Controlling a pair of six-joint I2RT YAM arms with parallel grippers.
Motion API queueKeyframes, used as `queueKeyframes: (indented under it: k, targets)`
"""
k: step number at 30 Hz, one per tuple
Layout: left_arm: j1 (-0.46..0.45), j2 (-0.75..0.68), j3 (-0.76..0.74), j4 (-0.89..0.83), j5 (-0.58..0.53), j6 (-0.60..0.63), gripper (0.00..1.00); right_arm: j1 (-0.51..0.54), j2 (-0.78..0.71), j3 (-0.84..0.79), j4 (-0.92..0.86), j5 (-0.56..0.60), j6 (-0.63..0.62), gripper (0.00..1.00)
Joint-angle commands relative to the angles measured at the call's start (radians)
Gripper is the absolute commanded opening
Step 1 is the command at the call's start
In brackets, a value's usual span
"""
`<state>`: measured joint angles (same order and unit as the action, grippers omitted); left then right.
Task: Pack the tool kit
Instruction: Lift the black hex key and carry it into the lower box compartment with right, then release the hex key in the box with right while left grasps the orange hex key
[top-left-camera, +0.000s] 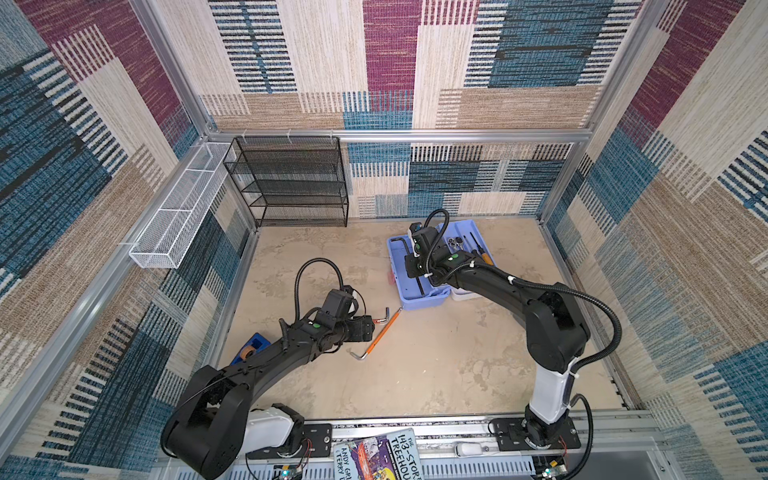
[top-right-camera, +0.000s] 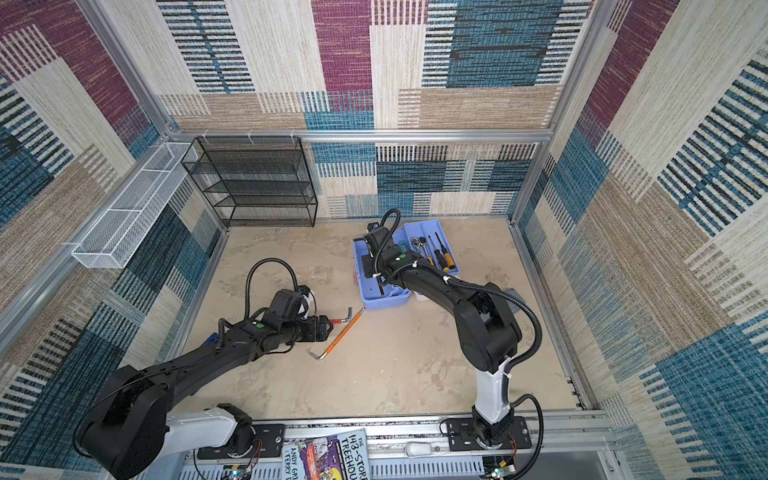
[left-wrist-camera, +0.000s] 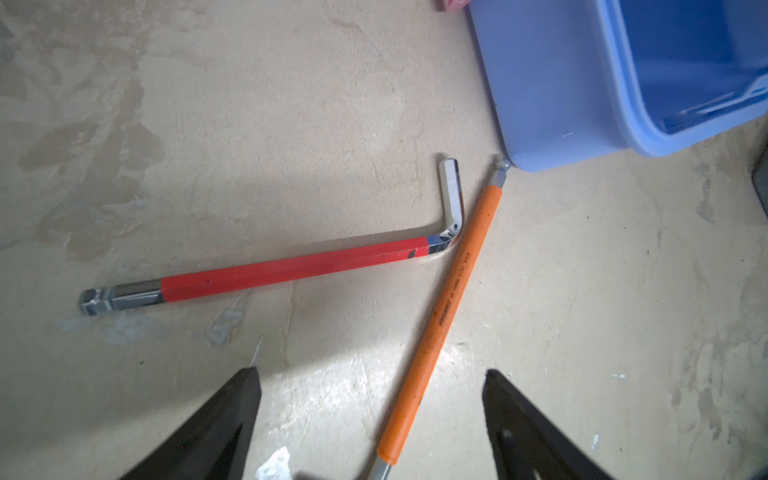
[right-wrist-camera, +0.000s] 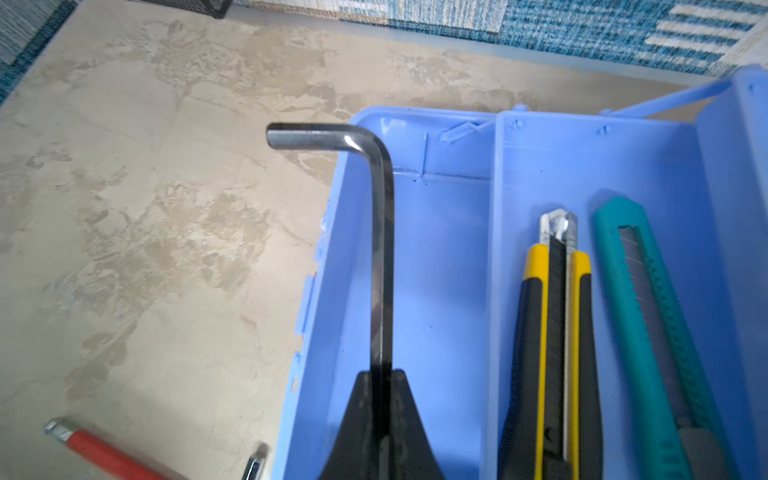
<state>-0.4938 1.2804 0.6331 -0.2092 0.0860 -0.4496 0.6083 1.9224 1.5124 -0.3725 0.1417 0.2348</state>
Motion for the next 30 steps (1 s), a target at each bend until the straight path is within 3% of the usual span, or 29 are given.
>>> queueKeyframes:
  k: [1, 18, 22, 30]
  targets:
    - [-0.003, 0.003, -0.004, -0.013, 0.001, 0.021, 0.87, -0.002, 0.044, 0.047, -0.019, 0.03, 0.016, 0.03]
    - [-0.041, 0.012, 0.008, -0.022, 0.011, 0.047, 0.81, -0.024, 0.164, 0.083, -0.072, 0.061, 0.009, 0.05]
    - [-0.059, 0.037, 0.022, -0.028, 0.028, 0.068, 0.76, -0.025, 0.17, 0.083, -0.073, 0.057, 0.006, 0.1]
    - [-0.108, 0.125, 0.072, -0.069, 0.031, 0.107, 0.65, -0.025, 0.14, 0.083, -0.057, 0.049, 0.01, 0.29]
